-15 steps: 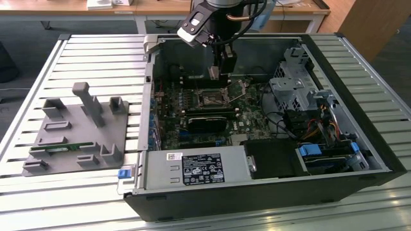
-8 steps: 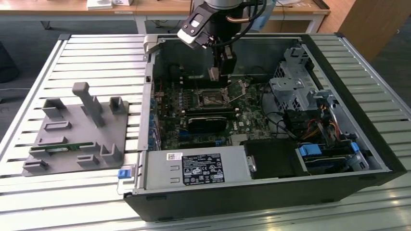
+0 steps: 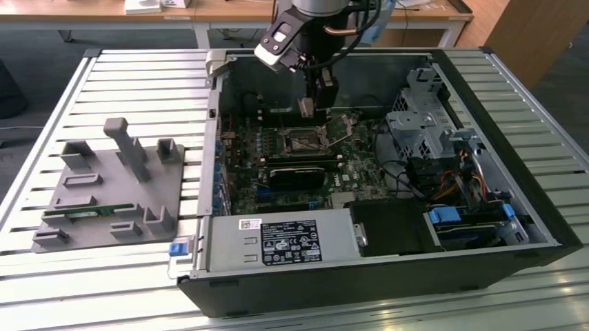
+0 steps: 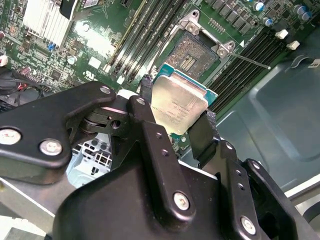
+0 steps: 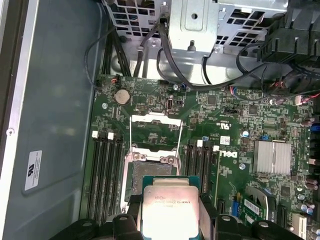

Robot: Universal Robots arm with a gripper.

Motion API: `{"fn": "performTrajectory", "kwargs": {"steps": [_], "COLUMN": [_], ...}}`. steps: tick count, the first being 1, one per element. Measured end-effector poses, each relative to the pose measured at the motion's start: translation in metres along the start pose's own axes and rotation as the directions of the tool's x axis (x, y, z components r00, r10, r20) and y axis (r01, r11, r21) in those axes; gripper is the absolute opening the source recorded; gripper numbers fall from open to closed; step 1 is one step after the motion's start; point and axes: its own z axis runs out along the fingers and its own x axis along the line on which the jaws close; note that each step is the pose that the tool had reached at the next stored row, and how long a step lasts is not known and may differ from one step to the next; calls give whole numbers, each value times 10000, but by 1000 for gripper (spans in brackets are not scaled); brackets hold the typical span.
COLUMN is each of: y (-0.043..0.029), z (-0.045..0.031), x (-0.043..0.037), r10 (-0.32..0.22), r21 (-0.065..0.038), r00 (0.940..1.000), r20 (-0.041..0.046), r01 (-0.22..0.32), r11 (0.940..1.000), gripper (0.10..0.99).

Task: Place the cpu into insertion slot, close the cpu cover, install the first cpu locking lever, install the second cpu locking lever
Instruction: 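Place the cpu into insertion slot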

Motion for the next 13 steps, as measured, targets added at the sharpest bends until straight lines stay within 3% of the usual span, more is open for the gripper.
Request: {"fn": "performTrajectory", "kwargs": {"steps": [13], "y": [-5], "z": [71], "x": [-1], "r10": [0], "r21": [1], "r00": [10000], "r20": [0], "r01": [0], "r11": [10000], "gripper": [537]}}
